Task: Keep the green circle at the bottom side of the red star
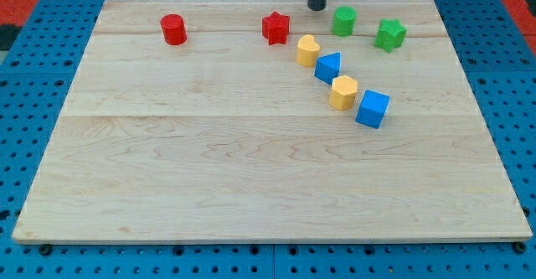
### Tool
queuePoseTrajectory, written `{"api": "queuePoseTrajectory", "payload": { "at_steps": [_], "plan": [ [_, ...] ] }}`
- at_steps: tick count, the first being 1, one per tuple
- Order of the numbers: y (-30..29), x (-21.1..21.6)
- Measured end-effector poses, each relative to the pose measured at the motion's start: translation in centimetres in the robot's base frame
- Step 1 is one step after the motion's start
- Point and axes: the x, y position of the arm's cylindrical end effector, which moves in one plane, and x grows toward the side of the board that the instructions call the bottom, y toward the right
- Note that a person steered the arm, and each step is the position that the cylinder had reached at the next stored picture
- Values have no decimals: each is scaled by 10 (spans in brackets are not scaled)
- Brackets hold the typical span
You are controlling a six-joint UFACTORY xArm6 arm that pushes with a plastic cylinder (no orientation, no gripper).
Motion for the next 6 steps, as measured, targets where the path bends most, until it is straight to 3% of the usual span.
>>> {"api": "queuePoseTrajectory", "payload": {
  "at_steps": [1, 3, 6],
  "plan": [
    [42, 0],
    [43, 42],
    [-64, 91]
  ]
}}
